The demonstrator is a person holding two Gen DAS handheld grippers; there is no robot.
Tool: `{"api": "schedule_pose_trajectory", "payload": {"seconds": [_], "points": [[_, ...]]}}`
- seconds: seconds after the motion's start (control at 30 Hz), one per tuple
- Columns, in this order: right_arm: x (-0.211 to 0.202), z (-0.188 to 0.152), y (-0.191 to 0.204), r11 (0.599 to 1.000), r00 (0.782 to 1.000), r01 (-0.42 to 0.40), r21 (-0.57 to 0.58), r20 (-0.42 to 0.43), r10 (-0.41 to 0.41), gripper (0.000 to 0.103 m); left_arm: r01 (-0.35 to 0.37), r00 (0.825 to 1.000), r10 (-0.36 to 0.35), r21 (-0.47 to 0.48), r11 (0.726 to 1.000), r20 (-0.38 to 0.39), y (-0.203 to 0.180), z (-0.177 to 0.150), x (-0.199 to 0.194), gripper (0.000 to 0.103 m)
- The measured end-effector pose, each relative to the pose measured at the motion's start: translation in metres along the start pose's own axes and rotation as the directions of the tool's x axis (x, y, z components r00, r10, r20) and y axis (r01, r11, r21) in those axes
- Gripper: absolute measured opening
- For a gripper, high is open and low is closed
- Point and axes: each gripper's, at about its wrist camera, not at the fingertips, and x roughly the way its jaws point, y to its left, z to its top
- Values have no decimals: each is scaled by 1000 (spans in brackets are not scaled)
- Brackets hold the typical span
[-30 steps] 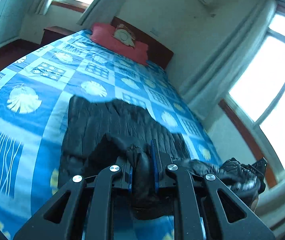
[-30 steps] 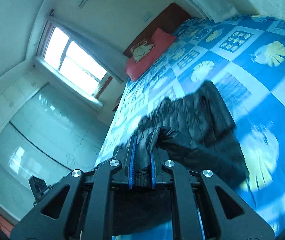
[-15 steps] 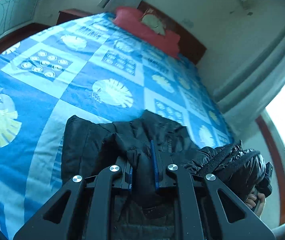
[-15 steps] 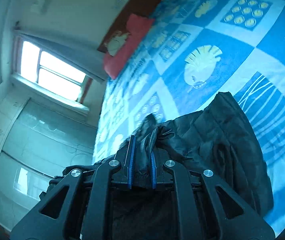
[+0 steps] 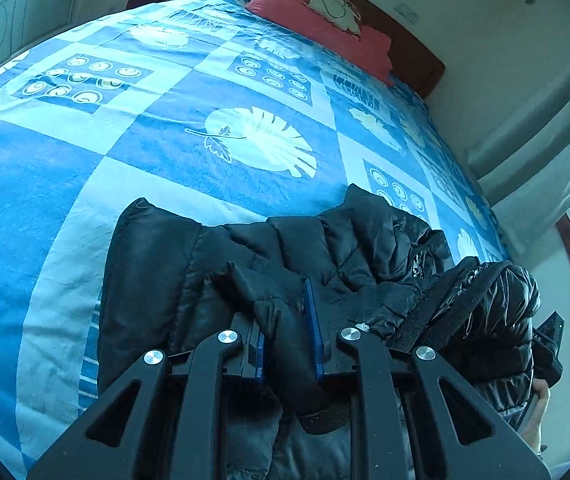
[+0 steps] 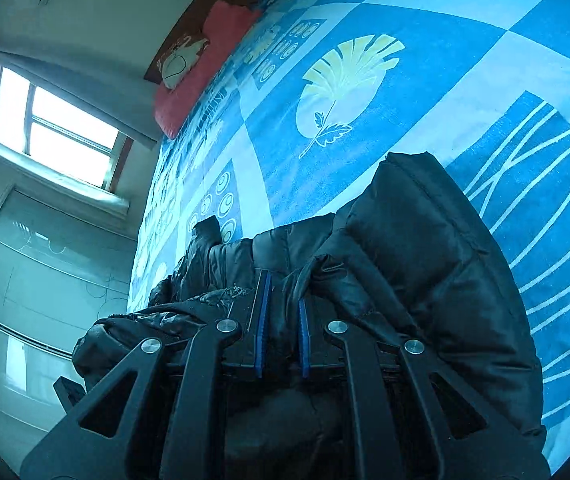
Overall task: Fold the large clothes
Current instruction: 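Lift the hem with both tools and fold it toward the collar, then lower the folded hem onto the jacket and open both tools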
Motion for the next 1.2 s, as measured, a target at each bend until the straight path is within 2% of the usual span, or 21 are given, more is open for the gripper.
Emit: {"api": "schedule_pose_trajectory", "payload": {"seconds": [0.1,0.17,0.2,0.23,0.3,0.33,0.4,0.5,0.6,0.63,0.7,0.8,0.87,1.03,1.07,1.13,1.17,1.2], "points": [[-5,1,1,998,999,-53,21,3,53,31,36,999,-36,-7,999,-2,0,1,-6,24],[-12,2,5,995,996,-92,29,19,92,65,99,995,-99,-22,995,-6,3,3,-13,36],[-16,3,10,995,995,-96,22,32,96,70,115,993,-115,-28,993,-5,3,4,-16,38],[-20,2,14,996,995,-87,8,39,87,75,135,991,-136,-42,990,-4,5,6,-21,45],[-23,2,20,997,996,-78,-14,35,78,76,191,981,-192,-78,978,2,7,8,-29,69],[-26,0,22,997,996,-78,-20,29,79,76,225,974,-224,-99,969,19,7,9,-37,88],[-32,-2,24,996,996,-87,-26,29,87,76,241,969,-235,-98,965,73,5,11,-52,88],[-44,-7,28,995,995,-84,-48,47,86,76,261,962,-256,-45,964,96,-5,13,-70,88],[-53,-10,43,991,996,-13,-134,90,25,76,184,978,-190,73,980,88,-24,8,-72,88],[-55,-9,47,986,994,27,-167,107,-9,76,120,985,-135,139,983,105,-31,5,-71,88],[-53,-5,53,969,990,104,-226,121,-78,76,27,991,-53,205,978,125,-35,5,-65,88],[-39,5,53,942,982,177,-284,107,-153,76,-41,993,16,220,975,116,-27,11,-50,88],[-25,11,50,926,977,210,-312,85,-193,76,-60,995,43,203,977,89,-16,18,-37,88],[7,20,47,893,972,224,-391,20,-235,74,-5,1000,7,135,991,-11,6,31,-9,88],[12,20,47,882,968,231,-411,5,-252,59,1,1000,2,127,992,-23,8,34,-5,87],[21,19,47,864,957,255,-434,-14,-289,32,-13,999,19,136,991,-44,7,36,2,53],[22,18,47,860,957,250,-444,-19,-288,25,-41,997,49,139,989,-56,6,36,6,50],[22,18,49,856,957,252,-451,-12,-288,22,-53,996,63,151,987,-60,5,36,10,41]]}}
